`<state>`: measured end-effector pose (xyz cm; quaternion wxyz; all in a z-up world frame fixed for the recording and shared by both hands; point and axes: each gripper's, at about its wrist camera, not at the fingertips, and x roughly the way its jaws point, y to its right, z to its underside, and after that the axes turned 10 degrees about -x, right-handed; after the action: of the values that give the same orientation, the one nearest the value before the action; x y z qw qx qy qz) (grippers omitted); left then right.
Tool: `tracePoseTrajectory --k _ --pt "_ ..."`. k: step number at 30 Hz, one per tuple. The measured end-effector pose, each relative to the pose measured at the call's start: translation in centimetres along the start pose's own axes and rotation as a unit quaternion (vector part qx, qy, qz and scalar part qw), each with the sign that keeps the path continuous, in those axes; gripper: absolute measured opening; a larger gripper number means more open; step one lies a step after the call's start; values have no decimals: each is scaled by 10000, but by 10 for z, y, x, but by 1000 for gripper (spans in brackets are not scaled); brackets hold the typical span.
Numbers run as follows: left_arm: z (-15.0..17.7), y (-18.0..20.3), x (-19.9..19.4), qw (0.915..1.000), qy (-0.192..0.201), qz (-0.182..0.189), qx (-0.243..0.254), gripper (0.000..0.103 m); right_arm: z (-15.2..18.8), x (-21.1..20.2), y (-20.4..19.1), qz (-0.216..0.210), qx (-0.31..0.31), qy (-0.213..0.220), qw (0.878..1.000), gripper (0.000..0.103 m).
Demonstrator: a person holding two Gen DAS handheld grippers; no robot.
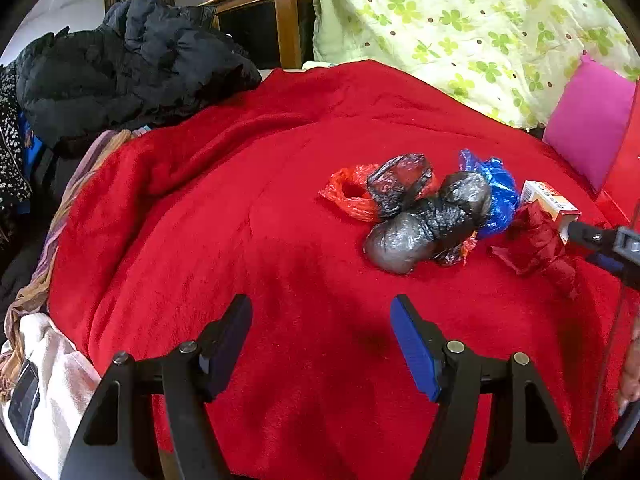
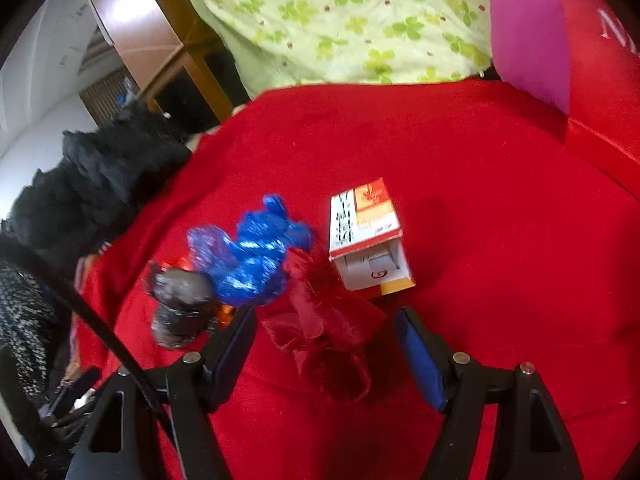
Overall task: Collect trash
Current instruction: 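Grasp the red plastic scrap with the right tool while the left tool grasps the black bags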
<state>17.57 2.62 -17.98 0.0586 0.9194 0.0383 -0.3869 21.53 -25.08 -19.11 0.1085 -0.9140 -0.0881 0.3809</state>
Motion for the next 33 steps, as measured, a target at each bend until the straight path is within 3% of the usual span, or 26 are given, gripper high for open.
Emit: tracePoseTrajectory --k 2,5,8,13,17,19,21,23,27,33 --pt "-2 -1 3 10000 -26 78 -25 72 0 12 -3 0 -67 -123 9999 61" --pt "-8 4 9 9995 -67 301 15 72 4 31 -10 115 -287 -300 9991 53" --pt "-16 15 17 9984 -40 536 186 72 9 44 -15 348 -444 -482 9972 37" --pt "-33 45 35 9937 67 924 625 72 9 32 -20 327 -521 -410 9973 33" --pt "-35 64 61 9891 -346 1139 867 72 8 20 -16 220 -469 -354 9980 33" --pt "-33 65 74 9889 -591 1109 787 64 8 14 -15 192 -471 -312 9982 33" --pt "-28 63 82 9896 -762 1022 672 39 7 7 -14 172 -475 -248 9984 33" --pt "-24 60 79 9910 -732 937 620 28 6 0 -12 151 -454 -188 9987 33" --pt "-23 59 58 9906 -601 1110 525 21 0 -17 -9 100 -400 68 9991 33" --pt "-18 59 7 9902 -263 1302 431 20 -1 -48 -8 12 -440 515 9977 33"
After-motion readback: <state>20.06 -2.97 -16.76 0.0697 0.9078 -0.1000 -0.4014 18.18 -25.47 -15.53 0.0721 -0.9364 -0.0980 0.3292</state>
